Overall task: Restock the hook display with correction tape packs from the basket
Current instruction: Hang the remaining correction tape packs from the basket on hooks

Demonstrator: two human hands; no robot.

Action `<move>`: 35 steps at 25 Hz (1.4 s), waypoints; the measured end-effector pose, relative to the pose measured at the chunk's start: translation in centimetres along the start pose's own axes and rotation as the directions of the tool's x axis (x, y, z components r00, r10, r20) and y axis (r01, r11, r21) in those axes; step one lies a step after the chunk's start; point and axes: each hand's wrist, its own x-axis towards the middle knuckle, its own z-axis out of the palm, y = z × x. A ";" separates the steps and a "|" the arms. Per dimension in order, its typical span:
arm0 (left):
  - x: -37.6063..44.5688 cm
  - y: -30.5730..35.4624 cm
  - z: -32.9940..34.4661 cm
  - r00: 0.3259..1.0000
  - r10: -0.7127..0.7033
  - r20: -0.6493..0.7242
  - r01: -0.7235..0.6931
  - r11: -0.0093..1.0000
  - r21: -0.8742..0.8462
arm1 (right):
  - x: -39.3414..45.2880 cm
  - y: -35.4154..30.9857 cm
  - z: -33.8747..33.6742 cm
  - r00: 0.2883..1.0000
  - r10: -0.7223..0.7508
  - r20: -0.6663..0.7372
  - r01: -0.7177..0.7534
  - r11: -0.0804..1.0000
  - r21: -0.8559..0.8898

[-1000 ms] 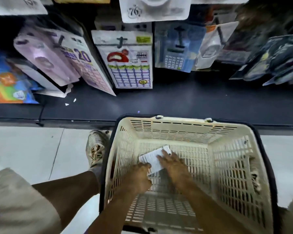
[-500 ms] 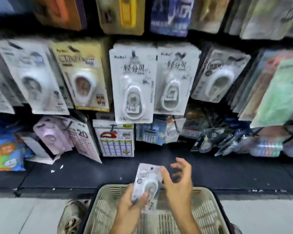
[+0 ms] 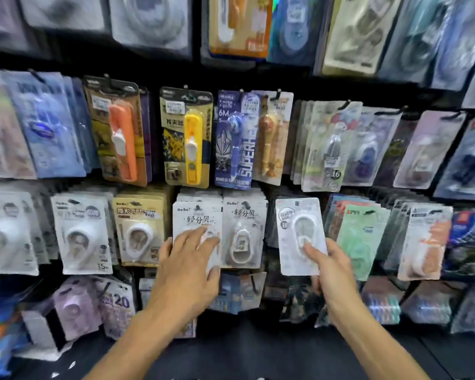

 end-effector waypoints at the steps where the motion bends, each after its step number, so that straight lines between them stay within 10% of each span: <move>1: -0.3 -0.4 0.5 0.998 -0.026 0.048 0.025 0.999 0.022 | 0.0 -0.4 -0.3 1.000 0.010 0.000 -0.010 1.000 -0.009; 35: -0.5 -0.2 2.8 0.992 -0.033 0.124 0.051 0.988 -0.145 | 5.5 2.5 0.6 0.979 0.204 0.004 -0.195 0.939 -0.284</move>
